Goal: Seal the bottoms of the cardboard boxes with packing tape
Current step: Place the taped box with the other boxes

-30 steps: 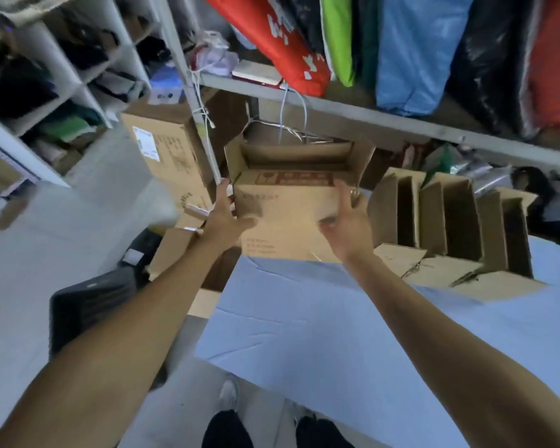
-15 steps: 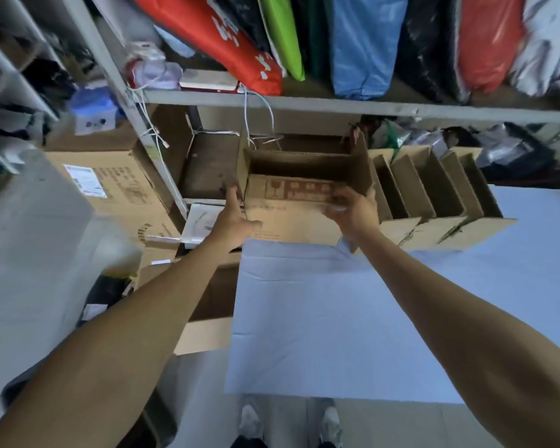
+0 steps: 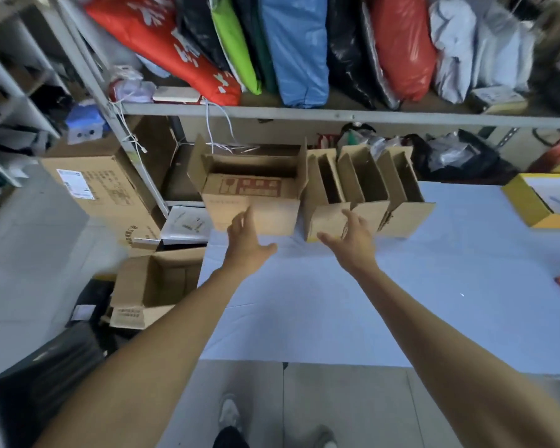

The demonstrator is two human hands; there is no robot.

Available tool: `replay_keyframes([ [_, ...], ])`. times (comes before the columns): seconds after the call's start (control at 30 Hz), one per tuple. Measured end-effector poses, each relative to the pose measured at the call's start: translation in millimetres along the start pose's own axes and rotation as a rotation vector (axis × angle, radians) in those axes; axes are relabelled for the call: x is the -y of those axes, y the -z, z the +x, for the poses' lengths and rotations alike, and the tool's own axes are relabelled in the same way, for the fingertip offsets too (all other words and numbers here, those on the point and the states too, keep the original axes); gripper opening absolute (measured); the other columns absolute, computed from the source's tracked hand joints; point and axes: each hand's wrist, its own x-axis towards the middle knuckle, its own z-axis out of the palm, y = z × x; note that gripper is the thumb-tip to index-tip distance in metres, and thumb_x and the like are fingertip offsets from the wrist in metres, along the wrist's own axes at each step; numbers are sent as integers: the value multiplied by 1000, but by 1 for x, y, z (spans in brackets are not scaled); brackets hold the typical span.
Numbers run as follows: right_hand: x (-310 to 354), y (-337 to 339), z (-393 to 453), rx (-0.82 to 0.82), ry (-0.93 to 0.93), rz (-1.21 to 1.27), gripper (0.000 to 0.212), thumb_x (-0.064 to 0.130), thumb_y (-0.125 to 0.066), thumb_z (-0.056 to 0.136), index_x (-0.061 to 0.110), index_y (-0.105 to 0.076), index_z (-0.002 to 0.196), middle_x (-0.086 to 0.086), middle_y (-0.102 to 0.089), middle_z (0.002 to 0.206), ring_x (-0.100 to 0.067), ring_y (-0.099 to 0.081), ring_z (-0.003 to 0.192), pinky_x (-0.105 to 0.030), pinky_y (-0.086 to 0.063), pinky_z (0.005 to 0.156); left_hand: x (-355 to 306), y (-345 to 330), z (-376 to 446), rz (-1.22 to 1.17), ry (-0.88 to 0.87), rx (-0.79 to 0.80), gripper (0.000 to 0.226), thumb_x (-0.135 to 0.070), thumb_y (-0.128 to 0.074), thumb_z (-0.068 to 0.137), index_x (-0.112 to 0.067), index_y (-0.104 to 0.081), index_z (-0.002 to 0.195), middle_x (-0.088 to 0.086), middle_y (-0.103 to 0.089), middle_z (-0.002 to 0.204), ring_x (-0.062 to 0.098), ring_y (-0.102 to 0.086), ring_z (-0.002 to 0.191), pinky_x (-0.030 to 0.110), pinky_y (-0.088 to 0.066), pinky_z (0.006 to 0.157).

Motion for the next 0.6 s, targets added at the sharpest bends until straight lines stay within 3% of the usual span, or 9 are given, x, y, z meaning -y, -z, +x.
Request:
replay_keyframes([
  [0.1, -23, 13, 15, 96, -77, 29, 77, 43, -75, 83, 15, -39, 146, -10, -45, 147, -29, -46, 131, -34, -40, 93, -26, -39, 8, -79, 47, 196, 98, -33, -75, 80, -24, -12, 154, 5, -25, 156, 24, -30, 139, 27, -42, 92],
  [0.2, -40, 9, 38, 133, -105, 57, 79, 42, -75, 83, 15, -38, 147, -10, -48, 146, -30, -47, 131, -36, -42, 96, -41, -71, 28, -129, 54, 261, 90, -35, -75, 80, -26, -20, 149, 2, -28, 155, 12, -37, 122, 9, -36, 65],
  [0.33, -54, -11, 68, 118, -95, 103, 82, 40, -77, 82, 16, -33, 147, -8, -47, 145, -28, -47, 131, -43, -45, 103, -43, -106, 64, -264, 107, 302, 98, -28, -78, 79, -30, -14, 154, -1, -28, 158, 18, -36, 137, 21, -47, 81],
  [0.43, -59, -25, 82, 63, -75, 162, 79, 35, -79, 79, 15, -36, 143, -6, -50, 140, -25, -50, 126, -41, -47, 101, -42, -125, 84, -283, 112, 325, 97, -28, -78, 79, -35, -14, 152, 0, -39, 151, 18, -44, 129, 19, -43, 74],
  [0.6, -62, -34, 97, 35, -48, 238, 77, 28, -82, 77, 19, -37, 138, -3, -52, 136, -22, -52, 123, -42, -49, 101, -40, -140, 100, -377, 142, 305, 97, -13, -77, 82, -27, -14, 154, 5, -40, 150, 24, -40, 137, 43, -45, 106],
])
